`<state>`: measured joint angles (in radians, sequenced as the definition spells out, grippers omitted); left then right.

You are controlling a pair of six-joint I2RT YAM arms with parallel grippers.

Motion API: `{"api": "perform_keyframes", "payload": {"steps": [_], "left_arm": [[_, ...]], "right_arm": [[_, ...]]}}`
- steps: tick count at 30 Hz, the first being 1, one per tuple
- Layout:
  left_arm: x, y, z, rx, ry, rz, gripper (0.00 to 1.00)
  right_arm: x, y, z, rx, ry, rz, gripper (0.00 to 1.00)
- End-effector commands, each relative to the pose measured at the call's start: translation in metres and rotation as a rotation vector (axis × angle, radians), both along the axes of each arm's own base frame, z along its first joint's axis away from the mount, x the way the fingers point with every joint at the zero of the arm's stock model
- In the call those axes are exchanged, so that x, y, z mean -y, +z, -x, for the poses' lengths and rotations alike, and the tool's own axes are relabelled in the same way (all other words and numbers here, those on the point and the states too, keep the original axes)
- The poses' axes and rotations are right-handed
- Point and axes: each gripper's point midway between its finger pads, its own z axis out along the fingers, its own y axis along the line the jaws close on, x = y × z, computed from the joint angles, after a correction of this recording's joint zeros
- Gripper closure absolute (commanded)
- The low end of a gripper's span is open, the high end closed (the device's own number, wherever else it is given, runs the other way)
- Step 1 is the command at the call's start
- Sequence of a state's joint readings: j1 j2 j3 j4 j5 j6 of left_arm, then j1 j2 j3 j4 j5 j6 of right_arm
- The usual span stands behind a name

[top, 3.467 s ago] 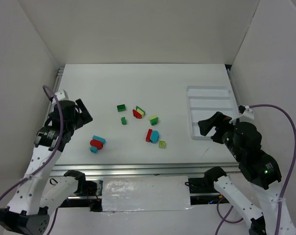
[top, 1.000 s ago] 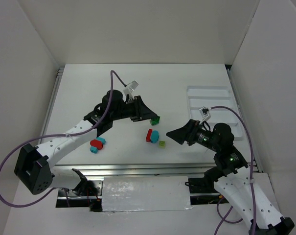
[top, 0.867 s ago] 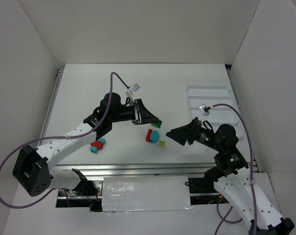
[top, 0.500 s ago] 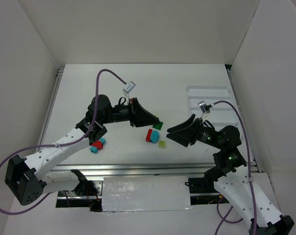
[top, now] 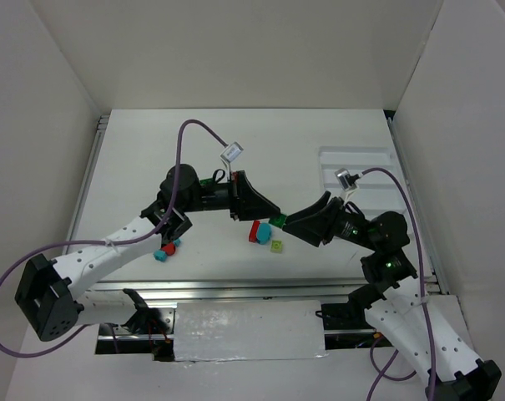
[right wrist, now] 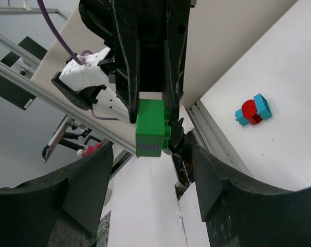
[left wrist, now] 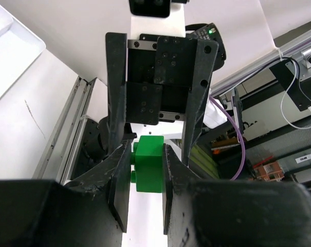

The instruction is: Sort the legos into containers by color

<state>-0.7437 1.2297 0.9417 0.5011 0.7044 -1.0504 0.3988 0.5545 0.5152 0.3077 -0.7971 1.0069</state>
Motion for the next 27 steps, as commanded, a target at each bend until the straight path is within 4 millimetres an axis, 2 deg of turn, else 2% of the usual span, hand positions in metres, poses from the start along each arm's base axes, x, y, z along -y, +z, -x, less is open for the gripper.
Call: {"api": "perform_keyframes", "payload": {"steps": [1, 5, 9, 12, 14, 15, 17, 18, 20, 21, 22, 26, 27], "left_arm": [[0.004, 0.021, 0.004, 0.069, -0.014, 0.056, 1.00], [0.007, 0.019, 0.003, 0.063, -0.010, 0.057, 1.00], [0.009, 0.017, -0.001, 0.059, 0.004, 0.050, 1.00], [0.009, 0.017, -0.003, 0.056, 0.017, 0.046, 1.00], [0.010, 0.018, -0.005, 0.057, 0.022, 0.046, 1.00], [0.010, 0.019, -0.005, 0.055, 0.021, 0.048, 1.00], [0.011, 0.020, -0.005, 0.057, 0.018, 0.048, 1.00], [0.011, 0.020, -0.004, 0.055, 0.017, 0.046, 1.00], [0.011, 0.020, -0.005, 0.055, 0.020, 0.041, 0.83], [0.011, 0.015, -0.008, 0.044, 0.038, 0.018, 0.62], [0.010, 0.016, -0.011, 0.044, 0.058, 0.009, 0.02], [0.003, 0.006, -0.040, 0.035, 0.239, -0.111, 0.01], [-0.005, 0.016, -0.066, 0.026, 0.394, -0.137, 0.00]], "right_arm": [[-0.001, 0.011, 0.003, 0.060, 0.009, -0.029, 0.31], [-0.003, 0.009, 0.001, 0.056, 0.011, -0.025, 0.38], [-0.005, 0.006, 0.002, 0.052, 0.024, -0.023, 0.60], [-0.005, 0.001, 0.002, 0.046, 0.023, -0.019, 0.64], [-0.005, 0.000, 0.001, 0.044, 0.016, -0.017, 0.76], [-0.005, 0.000, 0.001, 0.050, 0.015, -0.014, 0.89], [-0.005, -0.002, -0.001, 0.038, 0.006, -0.005, 1.00], [-0.005, -0.002, -0.001, 0.037, 0.002, -0.003, 1.00], [-0.005, -0.004, -0.004, 0.036, -0.009, 0.003, 1.00], [-0.005, -0.003, -0.005, 0.041, -0.014, 0.005, 1.00], [-0.005, -0.005, -0.007, 0.036, -0.017, 0.011, 1.00], [-0.005, -0.019, -0.024, -0.002, -0.088, 0.063, 1.00], [-0.004, -0.025, -0.031, -0.008, -0.116, 0.083, 1.00]]}}
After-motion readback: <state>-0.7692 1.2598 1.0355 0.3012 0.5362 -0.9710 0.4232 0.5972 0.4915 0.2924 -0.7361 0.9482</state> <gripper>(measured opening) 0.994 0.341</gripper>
